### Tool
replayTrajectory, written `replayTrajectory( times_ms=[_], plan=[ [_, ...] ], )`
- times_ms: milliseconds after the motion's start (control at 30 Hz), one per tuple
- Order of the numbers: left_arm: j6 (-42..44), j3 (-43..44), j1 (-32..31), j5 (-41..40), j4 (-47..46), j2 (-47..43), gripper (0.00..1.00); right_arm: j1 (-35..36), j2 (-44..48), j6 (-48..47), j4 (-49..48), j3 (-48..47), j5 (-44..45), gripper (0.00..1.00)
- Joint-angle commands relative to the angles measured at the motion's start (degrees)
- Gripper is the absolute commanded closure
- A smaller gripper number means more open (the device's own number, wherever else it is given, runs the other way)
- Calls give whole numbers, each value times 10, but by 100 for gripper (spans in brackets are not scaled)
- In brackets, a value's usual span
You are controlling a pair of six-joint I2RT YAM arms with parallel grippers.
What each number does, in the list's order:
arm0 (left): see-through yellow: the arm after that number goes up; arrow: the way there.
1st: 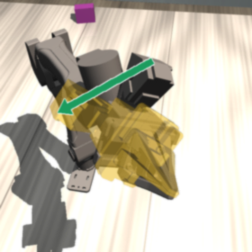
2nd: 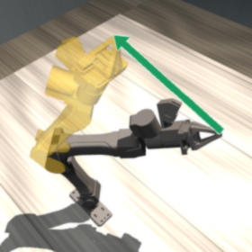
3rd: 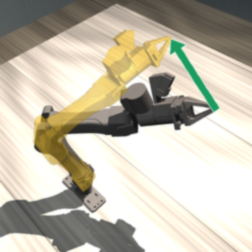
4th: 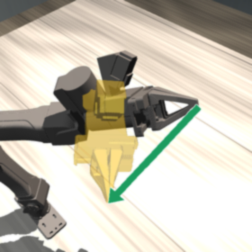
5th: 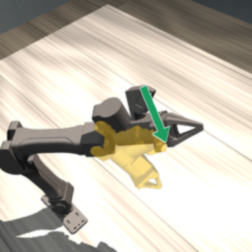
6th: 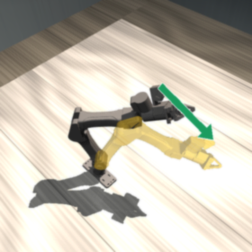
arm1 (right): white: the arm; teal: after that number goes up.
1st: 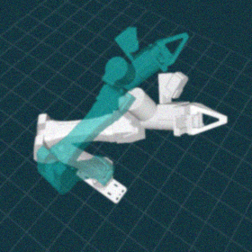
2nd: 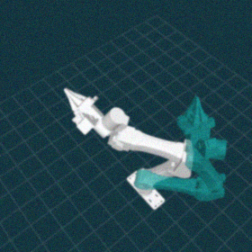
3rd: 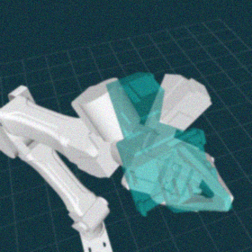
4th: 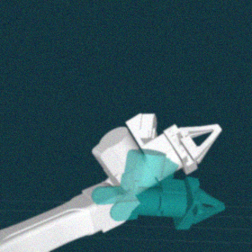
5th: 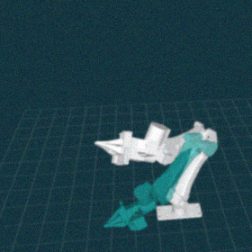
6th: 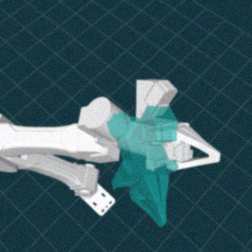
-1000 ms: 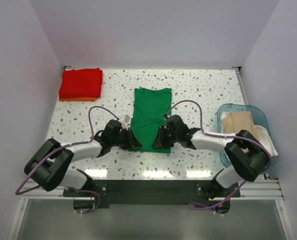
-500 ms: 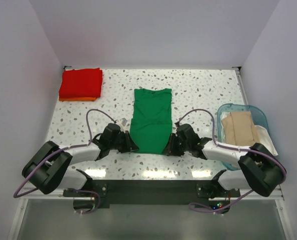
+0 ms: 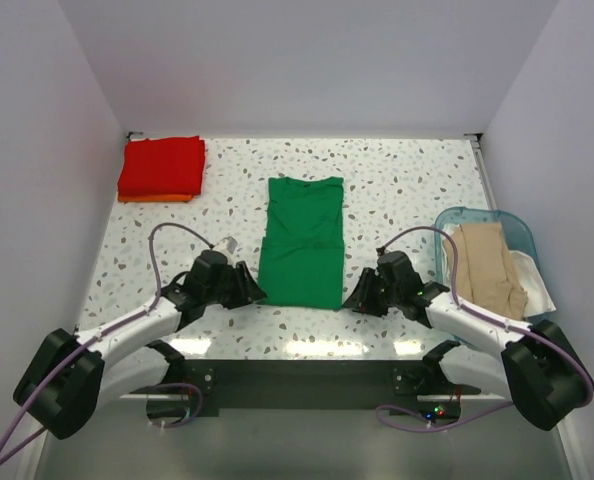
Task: Fold and stack the t-shirts
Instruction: Fold the tshirt
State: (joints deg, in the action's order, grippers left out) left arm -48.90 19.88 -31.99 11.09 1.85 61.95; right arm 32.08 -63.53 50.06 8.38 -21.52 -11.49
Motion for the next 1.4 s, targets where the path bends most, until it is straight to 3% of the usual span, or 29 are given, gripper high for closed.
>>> replayTrajectory(
  times_ms=[0, 267, 467, 833, 1000, 1133, 1367],
  plan=[
    [-1, -8, 11, -28, 62, -42, 54, -2, 7, 6, -1, 2, -8, 63],
    [-22, -35, 11, -1, 12, -26, 49, -3, -25, 16, -42, 2, -23, 60],
    [-33, -61, 11, 6, -65, 8, 55, -2, -57, 21, -79, 3, -31, 60],
    [-32, -68, 11, -9, -90, 47, 69, -1, -89, 29, -115, 14, -32, 62],
    [-35, -69, 8, -4, -106, 57, 80, -1, -107, 31, -141, 14, -37, 69],
    [-37, -65, 1, -5, -95, 41, 100, -2, -99, 27, -133, 10, -43, 82],
    [-65, -111, -26, -17, -62, -53, 100, -2, 20, 22, -68, 57, -35, 93]
  ],
)
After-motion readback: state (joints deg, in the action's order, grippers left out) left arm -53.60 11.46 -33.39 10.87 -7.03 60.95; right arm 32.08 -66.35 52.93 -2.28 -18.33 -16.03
